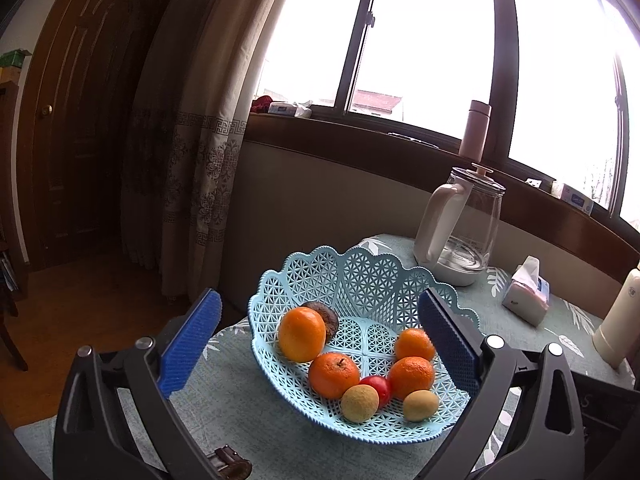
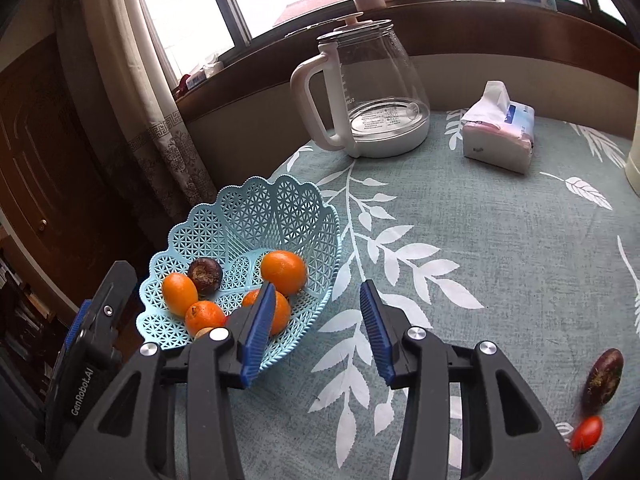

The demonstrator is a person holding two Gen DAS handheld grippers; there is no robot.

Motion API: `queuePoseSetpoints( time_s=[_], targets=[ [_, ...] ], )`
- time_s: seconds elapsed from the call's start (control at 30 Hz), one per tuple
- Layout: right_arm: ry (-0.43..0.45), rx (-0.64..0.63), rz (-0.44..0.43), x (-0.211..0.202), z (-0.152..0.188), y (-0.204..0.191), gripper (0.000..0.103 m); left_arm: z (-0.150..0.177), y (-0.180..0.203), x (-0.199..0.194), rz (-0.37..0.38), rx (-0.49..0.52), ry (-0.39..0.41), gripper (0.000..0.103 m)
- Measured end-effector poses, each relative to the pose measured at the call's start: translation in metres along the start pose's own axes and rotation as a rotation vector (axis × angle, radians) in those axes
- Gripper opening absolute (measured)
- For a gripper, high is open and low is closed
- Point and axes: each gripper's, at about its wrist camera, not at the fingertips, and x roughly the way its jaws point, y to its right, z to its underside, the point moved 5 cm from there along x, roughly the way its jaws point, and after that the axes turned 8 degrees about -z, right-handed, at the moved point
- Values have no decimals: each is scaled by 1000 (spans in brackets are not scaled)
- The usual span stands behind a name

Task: Organize fruits
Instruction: 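Withdraw both grippers from the basket toward the tomato and dark brown fruit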

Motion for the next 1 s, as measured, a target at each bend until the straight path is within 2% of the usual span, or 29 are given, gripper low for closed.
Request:
queuePoseSetpoints(
  time_s=[0.17, 1.0],
  targets=[
    [41, 16, 26, -17, 7, 7, 44, -1, 3, -2, 2, 14, 10, 100],
    [89, 158, 170, -75, 46, 81, 45, 0, 15, -11, -1, 72, 64, 100]
  ],
)
